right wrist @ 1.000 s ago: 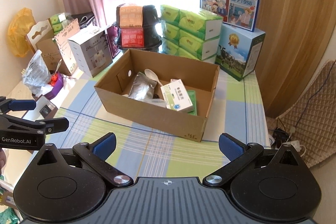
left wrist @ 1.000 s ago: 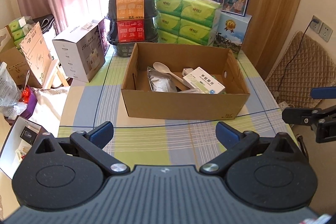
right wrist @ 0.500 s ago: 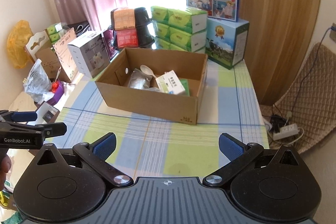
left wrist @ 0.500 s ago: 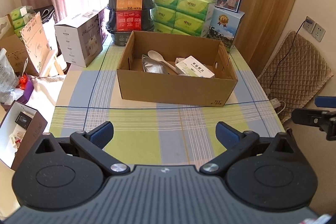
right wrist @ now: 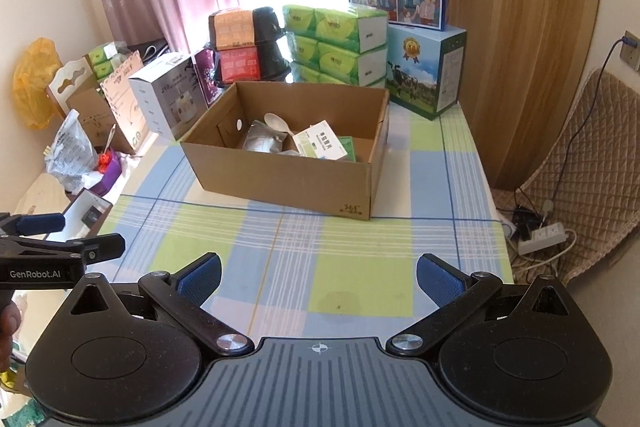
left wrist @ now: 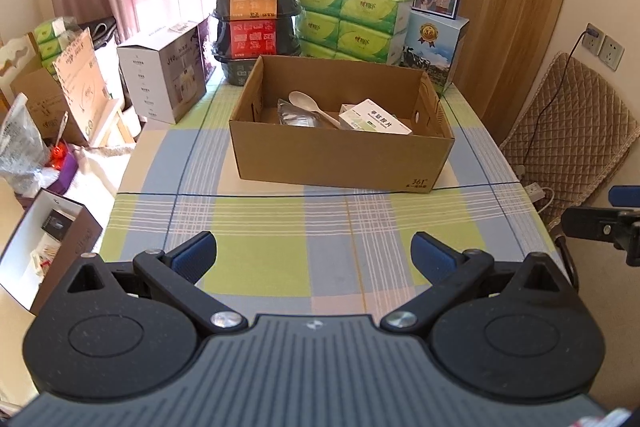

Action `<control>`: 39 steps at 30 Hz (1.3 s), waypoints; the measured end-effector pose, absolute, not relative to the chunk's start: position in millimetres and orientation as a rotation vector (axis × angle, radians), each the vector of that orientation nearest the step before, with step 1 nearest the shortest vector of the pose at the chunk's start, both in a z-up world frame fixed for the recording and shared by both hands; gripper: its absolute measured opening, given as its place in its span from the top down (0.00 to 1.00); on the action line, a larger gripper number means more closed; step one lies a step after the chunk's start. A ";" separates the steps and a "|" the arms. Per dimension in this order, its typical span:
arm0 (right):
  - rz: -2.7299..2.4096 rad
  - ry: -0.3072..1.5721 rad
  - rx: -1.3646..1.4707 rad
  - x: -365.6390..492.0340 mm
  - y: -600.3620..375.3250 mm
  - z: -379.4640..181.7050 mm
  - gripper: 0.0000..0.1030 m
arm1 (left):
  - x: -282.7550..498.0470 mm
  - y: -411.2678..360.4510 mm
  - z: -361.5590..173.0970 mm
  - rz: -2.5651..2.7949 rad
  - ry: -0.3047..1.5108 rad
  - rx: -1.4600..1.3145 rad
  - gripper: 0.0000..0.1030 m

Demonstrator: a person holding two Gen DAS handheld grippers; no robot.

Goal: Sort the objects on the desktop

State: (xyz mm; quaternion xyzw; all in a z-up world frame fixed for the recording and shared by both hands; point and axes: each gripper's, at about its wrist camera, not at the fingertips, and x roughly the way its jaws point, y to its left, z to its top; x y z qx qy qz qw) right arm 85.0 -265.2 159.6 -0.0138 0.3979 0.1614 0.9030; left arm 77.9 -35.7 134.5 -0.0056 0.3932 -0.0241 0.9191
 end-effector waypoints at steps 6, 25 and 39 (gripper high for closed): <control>0.327 0.813 -0.043 77.6 -264.9 155.7 0.02 | 72.2 -36.6 133.5 -0.036 0.802 -0.011 0.01; 0.313 0.853 -0.030 76.4 -277.3 135.4 0.02 | 69.7 -36.1 108.0 -0.024 0.845 -0.022 0.01; 0.315 0.859 -0.027 78.5 -275.3 128.9 0.02 | 71.7 -37.3 98.2 -0.022 0.854 -0.023 0.01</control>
